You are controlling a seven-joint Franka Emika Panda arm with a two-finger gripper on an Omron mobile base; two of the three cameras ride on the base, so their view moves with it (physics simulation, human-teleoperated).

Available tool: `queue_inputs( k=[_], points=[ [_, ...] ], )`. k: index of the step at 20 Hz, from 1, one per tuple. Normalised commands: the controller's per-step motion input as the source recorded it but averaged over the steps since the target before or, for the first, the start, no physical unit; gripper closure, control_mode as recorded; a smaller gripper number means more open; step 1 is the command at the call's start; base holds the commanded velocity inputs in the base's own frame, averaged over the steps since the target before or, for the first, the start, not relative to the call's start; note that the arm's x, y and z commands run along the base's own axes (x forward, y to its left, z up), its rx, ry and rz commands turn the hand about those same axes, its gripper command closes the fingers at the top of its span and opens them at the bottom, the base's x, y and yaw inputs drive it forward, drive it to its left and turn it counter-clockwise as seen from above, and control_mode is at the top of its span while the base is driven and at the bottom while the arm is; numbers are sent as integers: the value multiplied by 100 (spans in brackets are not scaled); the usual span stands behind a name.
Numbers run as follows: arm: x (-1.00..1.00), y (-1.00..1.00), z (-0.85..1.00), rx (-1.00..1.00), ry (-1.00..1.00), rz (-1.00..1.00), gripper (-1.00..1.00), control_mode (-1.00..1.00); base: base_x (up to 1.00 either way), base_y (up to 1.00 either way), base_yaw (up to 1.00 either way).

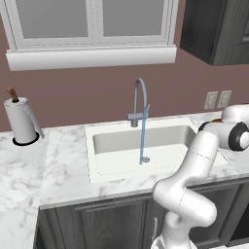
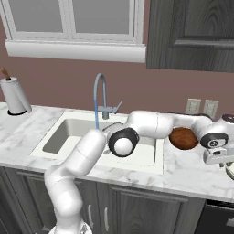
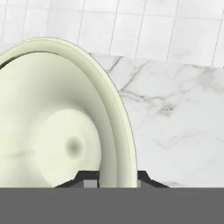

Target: Rinse each bowl for a few seconds and place them down in the sink or on the counter.

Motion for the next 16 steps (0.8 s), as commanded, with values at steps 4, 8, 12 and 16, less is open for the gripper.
queue_inputs(
  k=[4,8,12,16],
  points=[
    [-59,54,14,-8,-35,0,100,-100,0,0,0],
    [-42,69,27,-18,-38,2,100,-100,0,0,0],
    [-26,54,58,-19,-24,10,100,-100,0,0,0],
    [-21,53,62,-17,-11,12,100,-100,0,0,0]
  ],
)
